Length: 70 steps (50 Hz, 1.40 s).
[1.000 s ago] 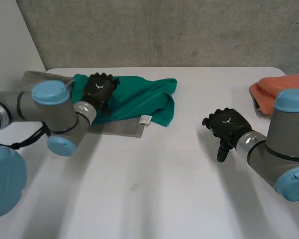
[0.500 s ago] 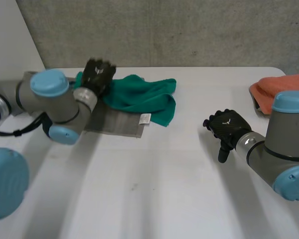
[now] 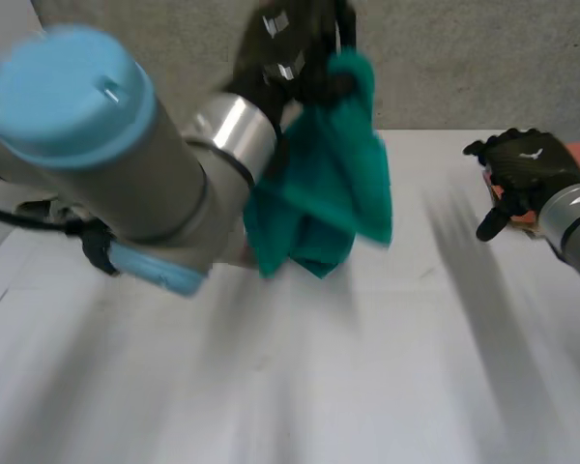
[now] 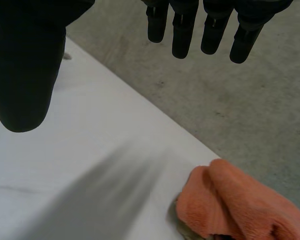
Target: Fold the laundry.
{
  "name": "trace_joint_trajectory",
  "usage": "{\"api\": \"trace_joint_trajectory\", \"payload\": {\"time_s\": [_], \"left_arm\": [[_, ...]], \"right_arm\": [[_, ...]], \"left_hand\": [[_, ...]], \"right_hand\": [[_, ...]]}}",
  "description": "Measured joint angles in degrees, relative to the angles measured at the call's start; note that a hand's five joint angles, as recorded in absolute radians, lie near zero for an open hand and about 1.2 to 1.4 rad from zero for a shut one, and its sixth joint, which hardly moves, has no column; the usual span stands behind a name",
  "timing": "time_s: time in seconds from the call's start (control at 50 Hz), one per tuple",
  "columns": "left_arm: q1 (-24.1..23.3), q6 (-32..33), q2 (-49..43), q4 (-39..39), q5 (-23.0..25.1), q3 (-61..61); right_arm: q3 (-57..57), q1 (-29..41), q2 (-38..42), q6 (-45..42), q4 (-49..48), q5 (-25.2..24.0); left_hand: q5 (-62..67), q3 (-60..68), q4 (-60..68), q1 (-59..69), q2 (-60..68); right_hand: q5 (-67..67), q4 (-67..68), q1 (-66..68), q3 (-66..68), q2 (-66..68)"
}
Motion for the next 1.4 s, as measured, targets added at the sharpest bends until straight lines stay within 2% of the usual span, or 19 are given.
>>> {"api": "trace_joint_trajectory", "payload": {"time_s": [0.08,0.12,0.18,0.2,0.24,0.36,0.58,0.62,0.72,0.9,0.92,1.0,1.06,1.08,1.1,1.18,1.22,1.3,1.4], "left_arm": [[-1.1,3.8,-3.6,-1.2,-0.6,-5.0],[-1.4,5.1,-5.4,-2.1,-0.3,-7.5],[-1.8,5.8,-7.1,-3.6,1.1,-10.2],[-2.0,5.8,-7.4,-4.3,1.9,-11.0],[-2.0,5.8,-7.3,-5.9,3.3,-12.5],[1.2,5.9,-2.9,-8.3,4.6,-14.9],[14.4,14.1,0.4,-8.3,5.6,-13.2],[18.3,20.0,-2.7,-8.4,6.3,-10.8],[23.8,29.6,-11.0,-8.4,7.1,-4.9],[27.8,39.3,-26.0,-6.7,10.1,7.1],[27.9,40.4,-27.9,-6.4,10.9,8.9],[28.2,43.0,-32.2,-5.8,12.5,13.2],[28.3,44.8,-34.9,-5.7,13.0,16.3],[28.4,45.5,-35.7,-5.6,12.8,17.3],[28.4,45.9,-36.1,-5.6,12.6,18.0],[28.6,46.7,-35.0,-4.2,8.8,18.1],[29.1,46.0,-32.1,-0.3,3.6,16.3],[30.9,44.2,-27.5,7.3,-2.8,13.7],[34.9,42.2,-22.4,14.9,-8.1,12.5]], "right_arm": [[-1.0,-1.3,-0.9,1.5,2.6,-0.9],[-1.3,-1.4,-0.7,1.6,3.9,-1.5],[-1.6,-1.0,-0.1,1.2,5.2,-2.1],[-1.6,-0.6,0.3,0.9,5.7,-2.2],[-1.5,0.6,1.2,-0.1,6.6,-2.5],[-0.8,4.3,3.0,-2.5,8.7,-2.5],[2.1,13.2,2.9,-3.6,10.2,-2.5],[2.9,16.3,3.0,-3.8,8.9,-2.4],[3.4,20.6,5.2,-4.5,4.0,-1.9],[2.1,24.0,10.9,-6.7,-2.3,1.9],[2.1,24.0,11.1,-6.8,-2.3,2.1],[1.9,24.3,12.4,-7.8,-2.3,3.9],[1.9,24.2,12.7,-8.1,-2.1,4.4],[1.9,24.0,12.7,-8.2,-2.0,4.5],[2.0,23.9,12.8,-8.2,-2.0,4.5],[1.9,23.2,12.8,-8.3,-1.9,4.6],[1.8,22.6,12.9,-8.3,-1.9,4.5],[1.6,22.1,13.0,-8.3,-1.8,4.4],[1.4,22.1,13.1,-8.2,-1.4,4.3]], "left_hand": [[0.0,-0.1,0.0,0.0,0.0],[-4.7,-6.4,-6.9,-5.4,-6.9],[-22.5,-24.0,-25.0,-25.7,-25.0],[-35.8,-37.1,-38.4,-41.0,-38.3],[-49.6,-51.1,-52.6,-53.6,-52.7],[-53.8,-55.9,-57.1,-55.0,-56.7],[-53.8,-55.9,-57.1,-55.0,-56.9],[-53.8,-55.9,-57.1,-55.0,-56.9],[-53.8,-55.9,-57.1,-55.0,-56.9],[-53.3,-55.2,-56.2,-54.3,-56.1],[-46.2,-48.2,-48.6,-45.6,-48.7],[-40.4,-42.5,-43.0,-39.6,-42.6],[-14.5,-16.0,-16.4,-9.5,-15.2],[-14.5,-16.0,-16.4,-9.5,-15.2],[-2.0,-3.2,-3.5,0.9,-3.5],[-0.7,0.1,-0.2,0.9,0.0],[-0.7,0.1,-0.2,0.9,0.0],[-0.7,0.1,-0.2,0.9,0.0],[-0.7,0.1,-0.1,0.9,0.0]], "right_hand": [[0.0,0.0,0.0,0.0,0.0],[0.0,0.0,0.0,0.0,0.0],[0.0,0.0,0.0,0.0,0.0],[0.0,0.0,0.0,0.0,0.0],[0.0,0.0,0.0,-0.4,0.0],[0.0,0.0,0.0,-0.4,0.0],[0.0,-1.2,-0.9,-1.0,0.0],[0.0,-1.2,-0.9,-1.0,0.0],[0.0,-1.2,-0.9,-1.0,0.0],[0.0,-1.2,-0.9,-1.0,0.0],[0.0,-1.2,-0.9,-1.0,0.0],[0.0,-1.2,-0.9,-1.0,0.0],[0.0,-1.2,-0.9,-1.0,0.0],[0.0,-1.2,-0.9,-1.0,0.0],[0.0,-1.2,-0.9,-1.0,0.0],[0.0,-1.2,-0.9,-1.0,0.0],[0.0,-1.2,-0.9,-1.0,0.0],[0.0,-1.2,-0.9,-1.0,0.0],[0.0,-1.2,-0.9,-1.0,0.0]]}}
